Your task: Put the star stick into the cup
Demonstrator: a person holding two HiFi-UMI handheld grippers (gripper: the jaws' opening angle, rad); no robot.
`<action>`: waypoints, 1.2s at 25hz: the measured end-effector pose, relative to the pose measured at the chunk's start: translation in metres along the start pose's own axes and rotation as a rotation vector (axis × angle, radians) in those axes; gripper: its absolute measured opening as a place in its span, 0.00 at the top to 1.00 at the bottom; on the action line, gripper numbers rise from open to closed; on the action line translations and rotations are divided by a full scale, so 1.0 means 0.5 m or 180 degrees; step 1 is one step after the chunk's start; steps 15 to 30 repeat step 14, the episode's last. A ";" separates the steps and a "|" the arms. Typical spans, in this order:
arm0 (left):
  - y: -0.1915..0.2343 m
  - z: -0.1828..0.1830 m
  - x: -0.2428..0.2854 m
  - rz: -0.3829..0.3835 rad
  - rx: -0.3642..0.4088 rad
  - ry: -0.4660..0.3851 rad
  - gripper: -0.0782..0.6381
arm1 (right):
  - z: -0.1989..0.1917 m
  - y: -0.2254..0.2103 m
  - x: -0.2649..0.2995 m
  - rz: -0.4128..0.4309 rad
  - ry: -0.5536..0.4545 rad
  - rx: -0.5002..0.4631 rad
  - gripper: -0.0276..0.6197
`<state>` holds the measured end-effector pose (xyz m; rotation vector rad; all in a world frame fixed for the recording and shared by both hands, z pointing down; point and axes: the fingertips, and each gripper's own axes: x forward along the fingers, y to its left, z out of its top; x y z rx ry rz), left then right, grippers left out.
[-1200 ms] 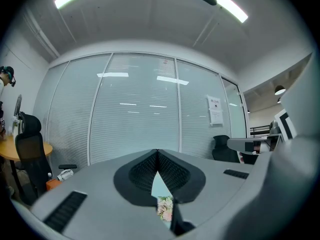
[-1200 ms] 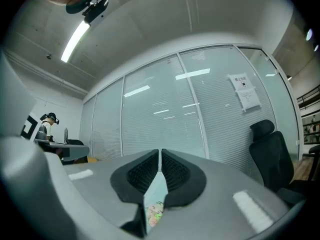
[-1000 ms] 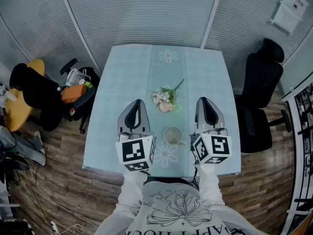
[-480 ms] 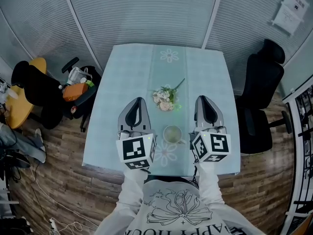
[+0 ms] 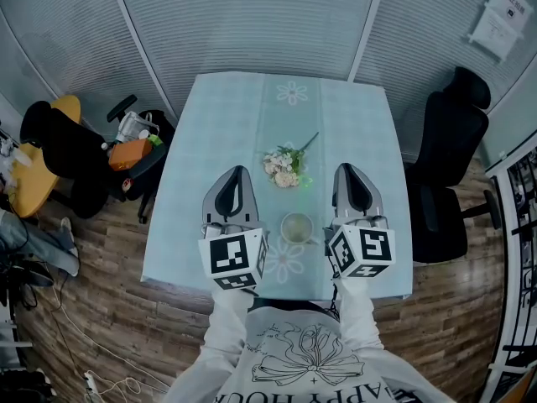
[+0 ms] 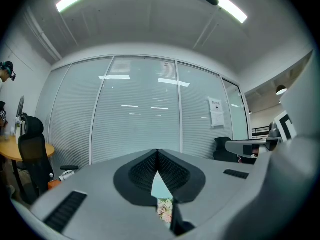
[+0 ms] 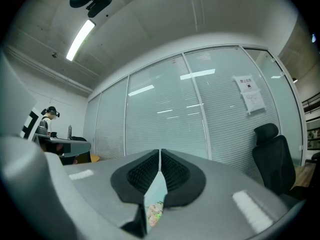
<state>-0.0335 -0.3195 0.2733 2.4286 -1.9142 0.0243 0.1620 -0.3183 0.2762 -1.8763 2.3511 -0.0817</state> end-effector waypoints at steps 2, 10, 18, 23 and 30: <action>-0.001 0.000 0.000 -0.0003 0.0001 0.0003 0.88 | 0.000 -0.001 0.000 -0.0005 0.0003 0.0001 0.92; 0.002 0.001 0.001 0.0004 -0.0002 0.0010 0.88 | -0.004 0.000 0.002 -0.0007 0.0037 0.0003 0.92; 0.002 0.002 0.002 0.0004 -0.0001 0.0003 0.89 | -0.004 0.000 0.003 0.0003 0.0037 -0.0004 0.92; 0.002 0.002 0.002 0.0004 -0.0001 0.0003 0.89 | -0.004 0.000 0.003 0.0003 0.0037 -0.0004 0.92; 0.002 0.002 0.002 0.0004 -0.0001 0.0003 0.89 | -0.004 0.000 0.003 0.0003 0.0037 -0.0004 0.92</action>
